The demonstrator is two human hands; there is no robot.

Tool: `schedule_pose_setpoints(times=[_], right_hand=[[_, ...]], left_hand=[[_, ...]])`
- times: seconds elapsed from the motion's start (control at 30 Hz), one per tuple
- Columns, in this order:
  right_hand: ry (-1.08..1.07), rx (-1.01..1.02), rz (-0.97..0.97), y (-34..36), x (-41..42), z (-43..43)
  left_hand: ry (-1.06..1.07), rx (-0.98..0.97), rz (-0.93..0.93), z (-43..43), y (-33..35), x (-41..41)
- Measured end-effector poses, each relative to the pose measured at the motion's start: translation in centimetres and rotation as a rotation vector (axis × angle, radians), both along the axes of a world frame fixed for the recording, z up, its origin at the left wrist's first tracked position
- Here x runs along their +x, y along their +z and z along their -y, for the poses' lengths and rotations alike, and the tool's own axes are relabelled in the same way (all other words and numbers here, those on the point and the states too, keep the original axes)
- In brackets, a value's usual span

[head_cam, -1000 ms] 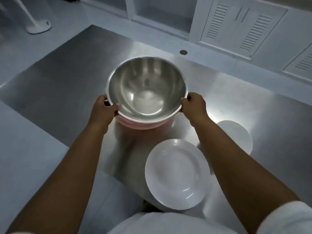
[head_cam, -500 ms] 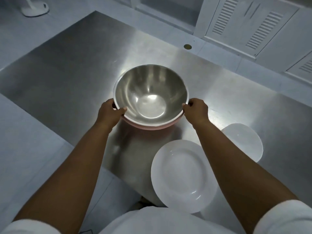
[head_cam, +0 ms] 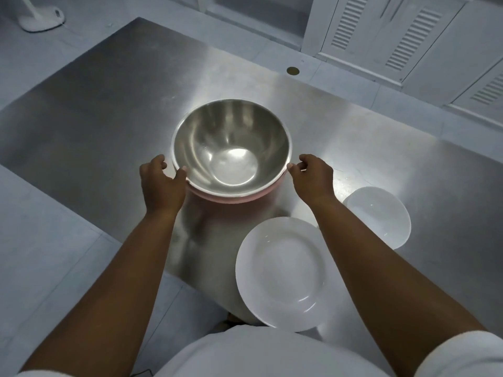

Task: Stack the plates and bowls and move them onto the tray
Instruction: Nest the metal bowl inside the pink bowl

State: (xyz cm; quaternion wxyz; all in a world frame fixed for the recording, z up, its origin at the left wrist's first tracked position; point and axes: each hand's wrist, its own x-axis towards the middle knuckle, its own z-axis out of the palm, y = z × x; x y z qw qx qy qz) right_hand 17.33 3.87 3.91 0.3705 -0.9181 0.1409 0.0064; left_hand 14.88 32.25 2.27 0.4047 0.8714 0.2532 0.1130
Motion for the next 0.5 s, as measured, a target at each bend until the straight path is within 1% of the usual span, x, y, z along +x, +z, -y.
schedule_pose_setpoints(times=[0.1, 0.17, 0.33, 0.43, 0.5], right_hand=[[-0.021, 0.018, 0.033, 1.0, -1.8, 1.3], [-0.032, 0.031, 0.047, 1.8, -3.6, 2.3], [-0.058, 0.071, 0.055, 2.7, -9.7, 4.2], [-0.071, 0.044, 0.02, 1.8, -13.6, 5.5], [-0.07, -0.017, -0.027, 0.7, -16.0, 6.2]], left_hand=[[-0.017, 0.039, 0.125, 1.8, 1.0, -2.3], [-0.093, 0.041, 0.142, 3.4, 1.5, -3.9], [-0.363, -0.027, -0.05, 7.0, 0.9, -8.3], [-0.441, -0.083, -0.205, 8.1, -0.6, -10.7], [-0.478, -0.096, -0.297, 8.6, -1.8, -12.0]])
